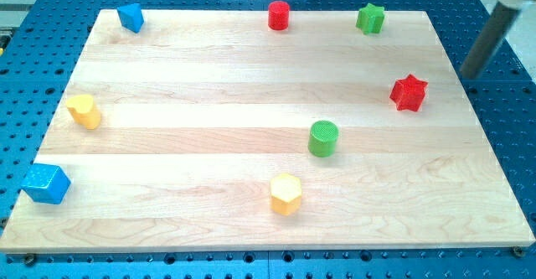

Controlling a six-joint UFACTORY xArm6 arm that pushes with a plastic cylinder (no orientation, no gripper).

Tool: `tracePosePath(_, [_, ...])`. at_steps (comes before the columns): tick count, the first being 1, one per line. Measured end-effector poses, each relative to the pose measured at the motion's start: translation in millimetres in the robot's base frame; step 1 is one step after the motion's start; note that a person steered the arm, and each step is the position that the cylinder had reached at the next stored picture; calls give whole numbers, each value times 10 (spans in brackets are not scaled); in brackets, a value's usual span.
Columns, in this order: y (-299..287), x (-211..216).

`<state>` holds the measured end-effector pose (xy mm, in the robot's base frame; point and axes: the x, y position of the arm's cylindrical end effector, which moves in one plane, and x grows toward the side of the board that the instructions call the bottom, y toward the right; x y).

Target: Slide the green star towards the center of the board

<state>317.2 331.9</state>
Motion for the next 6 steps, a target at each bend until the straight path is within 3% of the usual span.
tracePosePath(1, [-48,-788])
tracePosePath(3, [-902,-1244])
tracePosePath(4, [-1667,-1006])
tracePosePath(5, [-1782,-325])
tracePosePath(6, [-2030,69])
